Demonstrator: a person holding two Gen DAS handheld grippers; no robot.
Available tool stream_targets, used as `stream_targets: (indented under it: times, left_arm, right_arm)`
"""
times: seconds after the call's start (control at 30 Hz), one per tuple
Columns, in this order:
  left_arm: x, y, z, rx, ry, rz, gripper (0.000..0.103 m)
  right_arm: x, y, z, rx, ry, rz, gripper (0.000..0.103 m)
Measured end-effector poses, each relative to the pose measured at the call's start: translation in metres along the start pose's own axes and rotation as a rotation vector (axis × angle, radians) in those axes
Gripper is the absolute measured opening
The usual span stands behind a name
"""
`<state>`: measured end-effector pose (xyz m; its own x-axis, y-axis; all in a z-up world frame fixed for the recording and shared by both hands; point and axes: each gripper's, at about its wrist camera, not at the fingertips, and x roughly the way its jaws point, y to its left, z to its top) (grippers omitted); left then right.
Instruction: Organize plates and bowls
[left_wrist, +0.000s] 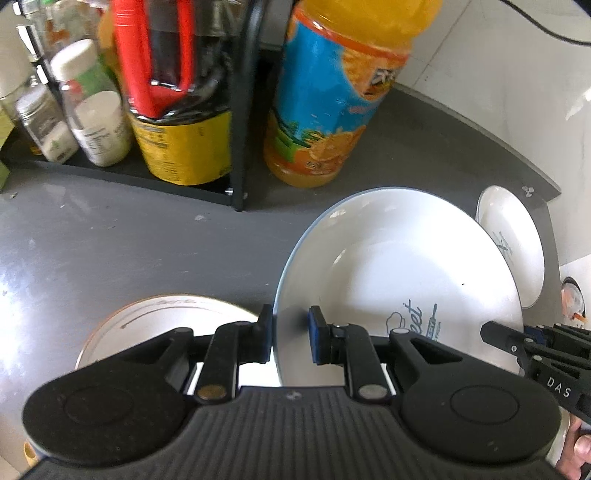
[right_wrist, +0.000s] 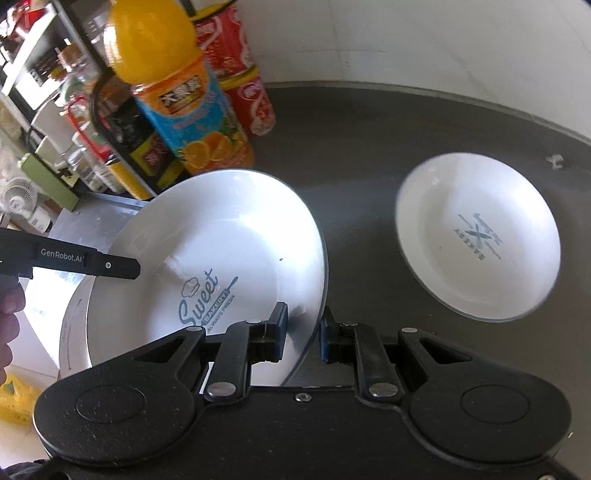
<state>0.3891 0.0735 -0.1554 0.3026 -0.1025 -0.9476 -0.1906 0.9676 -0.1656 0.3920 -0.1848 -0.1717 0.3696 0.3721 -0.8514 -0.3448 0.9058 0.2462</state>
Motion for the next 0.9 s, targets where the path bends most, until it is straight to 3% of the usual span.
stream_targets:
  times: [0.37,0.9]
  left_arm:
    - [-0.025,0.032,-0.017,-0.080,-0.027,0.032,0.017]
    - [-0.031,0.089,-0.064,-0.210,-0.013,0.082,0.018]
  right_arm:
    - [-0.002,0.032,-0.002,-0.088,0.002,0.046,0.017]
    - [0.019,0.086,-0.021,-0.204,0.065,0.120,0.017]
